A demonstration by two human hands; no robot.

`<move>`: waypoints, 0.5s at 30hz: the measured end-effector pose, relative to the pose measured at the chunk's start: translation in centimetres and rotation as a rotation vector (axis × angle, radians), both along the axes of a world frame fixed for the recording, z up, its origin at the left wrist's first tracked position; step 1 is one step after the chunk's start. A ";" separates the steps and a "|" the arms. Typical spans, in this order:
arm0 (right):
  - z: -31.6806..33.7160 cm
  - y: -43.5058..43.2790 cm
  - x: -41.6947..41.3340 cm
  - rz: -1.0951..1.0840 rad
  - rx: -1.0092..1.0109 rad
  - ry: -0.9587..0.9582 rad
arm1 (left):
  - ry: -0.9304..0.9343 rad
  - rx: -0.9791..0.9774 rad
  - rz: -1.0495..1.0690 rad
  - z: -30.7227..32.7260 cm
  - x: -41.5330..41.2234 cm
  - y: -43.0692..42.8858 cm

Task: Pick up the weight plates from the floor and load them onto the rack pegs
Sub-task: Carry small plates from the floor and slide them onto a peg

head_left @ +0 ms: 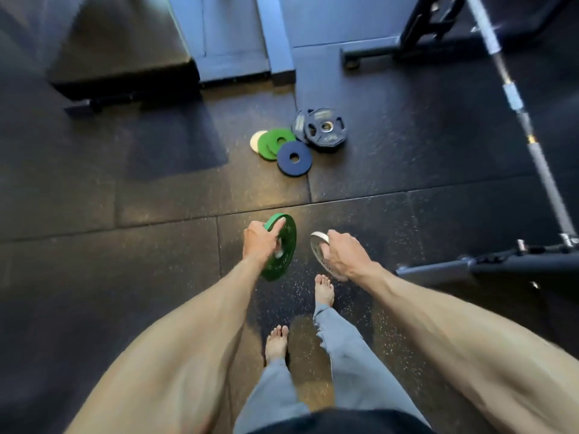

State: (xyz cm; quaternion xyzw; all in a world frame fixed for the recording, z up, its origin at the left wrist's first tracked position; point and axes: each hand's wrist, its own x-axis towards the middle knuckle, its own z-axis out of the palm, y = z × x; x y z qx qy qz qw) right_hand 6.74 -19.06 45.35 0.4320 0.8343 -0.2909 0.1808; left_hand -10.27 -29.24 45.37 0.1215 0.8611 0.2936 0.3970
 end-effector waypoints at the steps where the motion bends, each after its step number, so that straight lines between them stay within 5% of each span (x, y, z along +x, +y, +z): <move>1: 2.1 -0.4 0.7 -0.045 0.000 0.002 | 0.016 0.012 -0.055 1.8 0.3 0.2; 9: 13.5 -4.4 7.5 -0.323 0.096 0.098 | 0.122 0.122 -0.425 11.2 5.2 2.2; 15: 16.3 -7.6 16.1 -0.636 0.015 0.133 | 0.026 0.174 -0.688 15.3 13.1 4.1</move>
